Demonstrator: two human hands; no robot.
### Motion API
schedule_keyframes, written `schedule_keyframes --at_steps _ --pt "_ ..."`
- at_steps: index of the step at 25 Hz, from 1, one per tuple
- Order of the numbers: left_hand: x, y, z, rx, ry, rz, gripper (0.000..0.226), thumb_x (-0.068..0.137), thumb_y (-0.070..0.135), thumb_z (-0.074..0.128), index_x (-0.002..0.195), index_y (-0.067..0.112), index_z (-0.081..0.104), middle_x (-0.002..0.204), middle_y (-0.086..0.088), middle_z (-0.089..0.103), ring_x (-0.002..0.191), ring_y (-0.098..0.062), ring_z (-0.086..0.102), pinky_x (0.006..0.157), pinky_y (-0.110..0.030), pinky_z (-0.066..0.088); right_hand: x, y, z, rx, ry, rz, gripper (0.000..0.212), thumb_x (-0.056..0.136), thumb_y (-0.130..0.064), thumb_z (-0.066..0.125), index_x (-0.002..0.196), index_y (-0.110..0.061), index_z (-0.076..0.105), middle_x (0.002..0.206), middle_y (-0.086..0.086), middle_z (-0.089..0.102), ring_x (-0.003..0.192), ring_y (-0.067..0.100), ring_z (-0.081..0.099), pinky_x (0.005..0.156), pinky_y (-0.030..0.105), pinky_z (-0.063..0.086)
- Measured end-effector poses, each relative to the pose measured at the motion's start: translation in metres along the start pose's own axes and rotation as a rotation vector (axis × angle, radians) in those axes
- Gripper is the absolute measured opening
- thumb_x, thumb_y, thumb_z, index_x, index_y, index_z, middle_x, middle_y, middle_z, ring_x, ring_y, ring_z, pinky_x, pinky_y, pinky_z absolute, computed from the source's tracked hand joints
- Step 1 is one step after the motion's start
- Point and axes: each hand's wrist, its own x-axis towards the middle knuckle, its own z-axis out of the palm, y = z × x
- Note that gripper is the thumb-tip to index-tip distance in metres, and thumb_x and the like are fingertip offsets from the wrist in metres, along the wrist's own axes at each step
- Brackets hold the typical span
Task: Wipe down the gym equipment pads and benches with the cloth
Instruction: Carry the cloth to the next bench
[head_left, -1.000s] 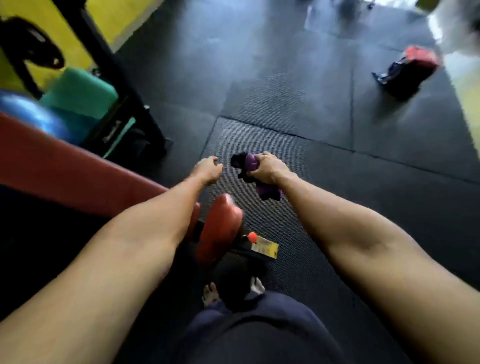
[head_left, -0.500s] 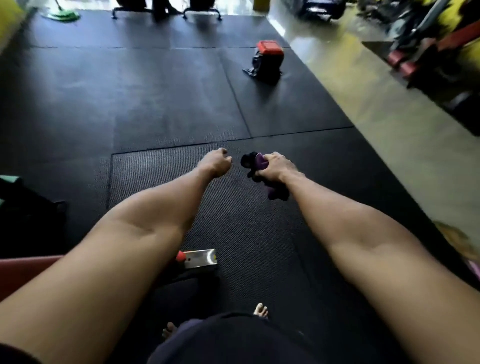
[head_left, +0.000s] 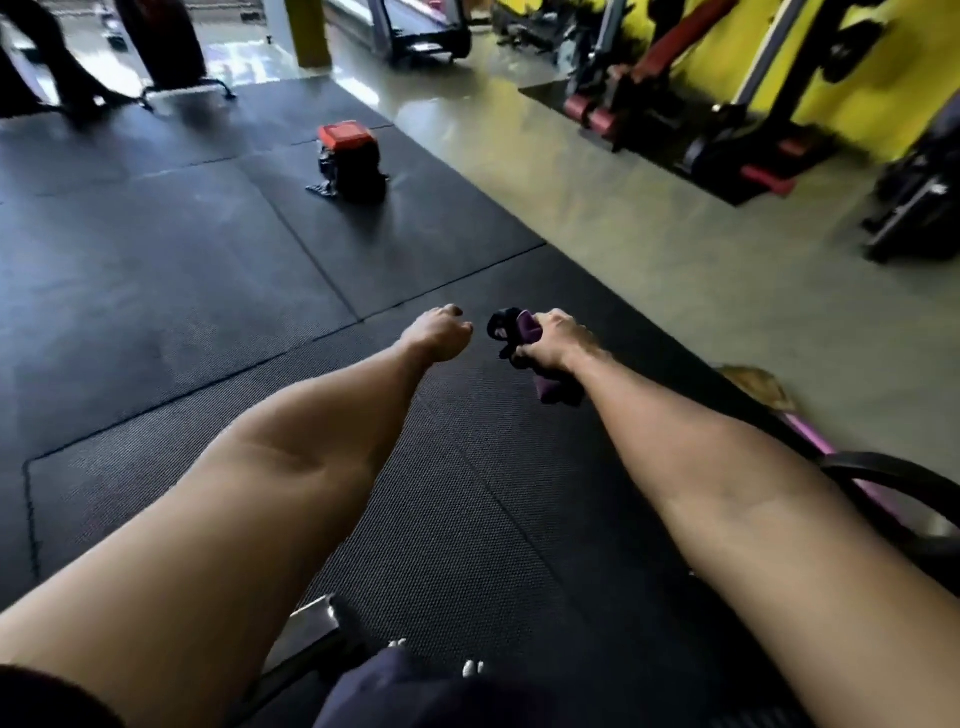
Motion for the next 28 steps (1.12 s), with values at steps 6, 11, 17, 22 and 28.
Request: schedule_keyframes --at_steps 6,11,17,22,28 --pt "0.09 0.089 0.003 0.013 -0.058 0.162 0.053 0.104 0.038 0.048 0.152 0.017 0.041 0.153 -0.011 0.046 0.133 -0.029 0.05 0.11 -0.041 0.042 0.041 0.06 -0.051 0.033 0.097 0.134 0.058 0.081 -0.046 0.074 0.131 -0.02 0.06 0.133 0.009 0.053 0.118 0.033 0.057 0.096 0.038 0.049" --pt "0.181 0.131 -0.018 0.079 -0.076 0.296 0.057 0.103 0.038 0.049 0.155 0.017 0.037 0.156 -0.013 0.041 0.14 -0.031 0.043 0.112 -0.041 0.04 0.104 0.08 -0.1 0.03 0.183 0.226 0.053 0.088 -0.043 0.07 0.132 -0.017 0.059 0.135 0.01 0.052 0.121 0.033 0.056 0.088 0.032 0.042" --pt "0.293 0.163 -0.059 0.148 -0.108 0.39 0.056 0.102 0.039 0.049 0.153 0.016 0.039 0.156 -0.014 0.041 0.14 -0.033 0.043 0.112 -0.041 0.04 0.184 0.076 -0.15 0.059 0.286 0.303 0.048 0.089 -0.047 0.067 0.129 -0.021 0.059 0.137 0.008 0.051 0.122 0.032 0.056 0.095 0.038 0.046" --pt "0.385 0.203 -0.063 0.155 -0.103 0.454 0.059 0.103 0.04 0.048 0.155 0.019 0.033 0.155 -0.017 0.041 0.138 -0.035 0.044 0.111 -0.044 0.041 0.263 0.096 -0.184 0.033 0.302 0.357 0.045 0.094 -0.043 0.062 0.131 -0.018 0.057 0.138 0.01 0.05 0.122 0.035 0.056 0.096 0.041 0.046" --pt "0.528 0.274 -0.053 0.119 -0.087 0.475 0.055 0.104 0.037 0.049 0.153 0.016 0.038 0.153 -0.02 0.043 0.139 -0.036 0.043 0.111 -0.042 0.04 0.407 0.161 -0.234 0.002 0.314 0.378 0.046 0.097 -0.042 0.058 0.134 -0.015 0.054 0.138 0.011 0.049 0.122 0.036 0.055 0.098 0.042 0.047"
